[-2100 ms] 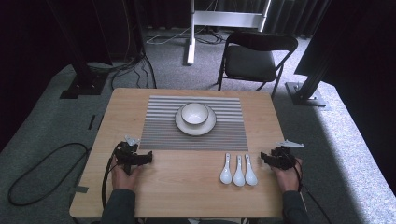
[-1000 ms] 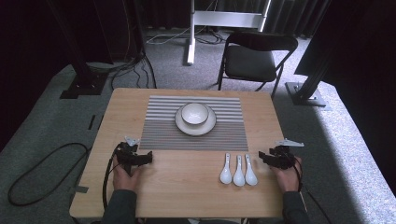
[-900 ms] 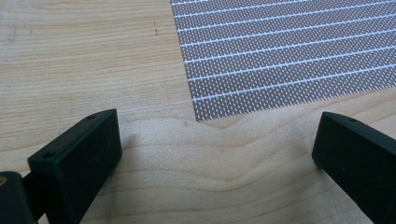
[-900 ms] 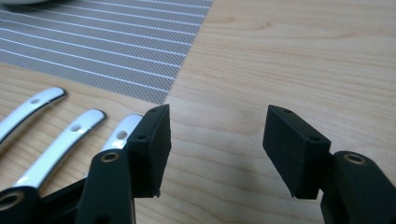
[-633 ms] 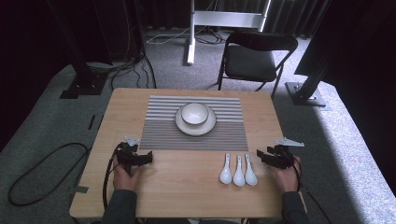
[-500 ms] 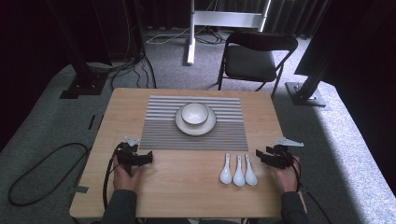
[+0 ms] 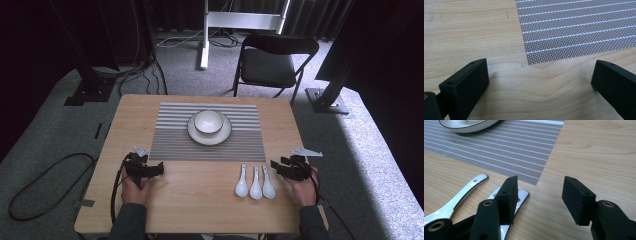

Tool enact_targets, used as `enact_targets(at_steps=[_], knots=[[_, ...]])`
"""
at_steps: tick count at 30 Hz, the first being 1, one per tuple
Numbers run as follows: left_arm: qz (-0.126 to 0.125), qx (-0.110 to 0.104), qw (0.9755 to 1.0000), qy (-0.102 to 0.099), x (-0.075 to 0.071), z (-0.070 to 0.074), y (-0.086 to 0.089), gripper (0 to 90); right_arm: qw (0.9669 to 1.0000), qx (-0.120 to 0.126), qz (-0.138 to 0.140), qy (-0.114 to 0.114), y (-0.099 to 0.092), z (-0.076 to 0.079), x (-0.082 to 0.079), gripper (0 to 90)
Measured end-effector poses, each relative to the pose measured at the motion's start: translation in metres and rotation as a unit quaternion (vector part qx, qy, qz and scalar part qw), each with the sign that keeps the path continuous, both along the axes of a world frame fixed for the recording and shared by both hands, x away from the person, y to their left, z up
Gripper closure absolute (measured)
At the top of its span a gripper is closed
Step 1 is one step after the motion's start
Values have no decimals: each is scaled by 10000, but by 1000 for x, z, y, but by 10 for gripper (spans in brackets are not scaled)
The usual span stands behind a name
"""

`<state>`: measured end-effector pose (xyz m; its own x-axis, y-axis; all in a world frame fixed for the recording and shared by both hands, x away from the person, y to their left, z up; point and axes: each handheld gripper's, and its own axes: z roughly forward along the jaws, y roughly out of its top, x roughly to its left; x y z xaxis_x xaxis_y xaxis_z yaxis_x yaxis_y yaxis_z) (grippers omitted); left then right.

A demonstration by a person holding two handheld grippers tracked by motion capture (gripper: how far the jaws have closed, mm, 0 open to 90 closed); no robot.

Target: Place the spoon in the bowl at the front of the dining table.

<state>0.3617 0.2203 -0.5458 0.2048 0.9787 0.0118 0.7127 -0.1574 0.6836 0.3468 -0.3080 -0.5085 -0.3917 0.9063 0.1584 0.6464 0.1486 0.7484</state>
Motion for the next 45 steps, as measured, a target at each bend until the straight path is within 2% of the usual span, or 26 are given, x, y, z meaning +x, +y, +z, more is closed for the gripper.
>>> enact_targets(at_steps=[19,27,37,45], knots=[[17,1,10000,-6,0,0,-1,17,9993,-35,334,142,17,-5,1,499],[19,5,10000,-2,0,0,-1,17,9980,-106,486,383,25,-13,3,500],[18,5,10000,-2,0,0,-1,17,9959,-383,617,535,31,-19,4,501],[19,5,10000,-2,0,0,-1,17,9948,-619,577,568,33,-21,5,556]])
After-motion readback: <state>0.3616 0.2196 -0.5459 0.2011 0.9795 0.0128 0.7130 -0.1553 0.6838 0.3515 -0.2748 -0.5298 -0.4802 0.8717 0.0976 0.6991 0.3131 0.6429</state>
